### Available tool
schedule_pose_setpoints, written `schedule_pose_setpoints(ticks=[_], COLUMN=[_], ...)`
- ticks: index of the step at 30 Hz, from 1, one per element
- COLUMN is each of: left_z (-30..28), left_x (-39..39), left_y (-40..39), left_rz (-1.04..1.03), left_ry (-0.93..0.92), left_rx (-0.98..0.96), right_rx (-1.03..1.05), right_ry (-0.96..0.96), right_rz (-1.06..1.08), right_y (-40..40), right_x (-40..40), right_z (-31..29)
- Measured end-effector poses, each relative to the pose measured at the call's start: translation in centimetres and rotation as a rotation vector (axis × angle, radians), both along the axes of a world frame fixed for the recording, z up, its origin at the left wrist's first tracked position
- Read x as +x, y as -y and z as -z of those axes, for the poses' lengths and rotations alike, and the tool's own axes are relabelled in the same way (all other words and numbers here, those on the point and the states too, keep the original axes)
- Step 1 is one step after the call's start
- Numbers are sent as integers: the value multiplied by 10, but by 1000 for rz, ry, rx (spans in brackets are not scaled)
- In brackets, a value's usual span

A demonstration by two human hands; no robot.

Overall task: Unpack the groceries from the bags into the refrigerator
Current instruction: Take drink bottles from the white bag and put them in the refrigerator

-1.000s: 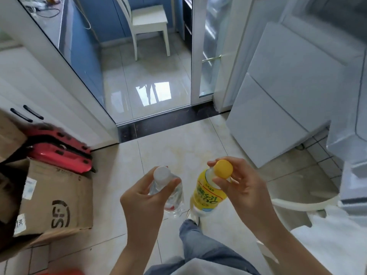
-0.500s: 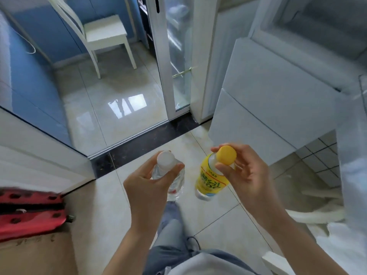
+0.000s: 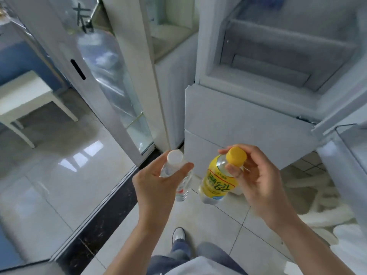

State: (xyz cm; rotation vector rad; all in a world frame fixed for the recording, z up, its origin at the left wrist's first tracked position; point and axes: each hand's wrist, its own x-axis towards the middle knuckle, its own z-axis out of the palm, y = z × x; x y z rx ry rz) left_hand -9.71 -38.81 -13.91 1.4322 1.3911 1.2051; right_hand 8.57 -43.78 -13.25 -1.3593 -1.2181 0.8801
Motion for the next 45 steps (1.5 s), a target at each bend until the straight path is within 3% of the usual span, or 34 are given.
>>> schedule_pose_setpoints(ticks=[10, 18, 22, 32, 45], left_z=[-44, -83, -106, -159, -182], left_x=[80, 166, 209, 277, 339], left_y=[-154, -239, -276, -341, -416], left_rz=[221, 229, 213, 277, 383], left_ry=[88, 230, 243, 326, 473], left_rx=[56, 128, 257, 369, 314], right_rx=[191, 371, 451, 608, 564], right_ry=[55, 54, 68, 235, 327], right_rz=[262, 376, 391, 472, 511], right_y=[-114, -198, -236, -303, -381], right_x=[59, 131, 163, 229, 283], right_z=[-46, -89, -110, -158, -173])
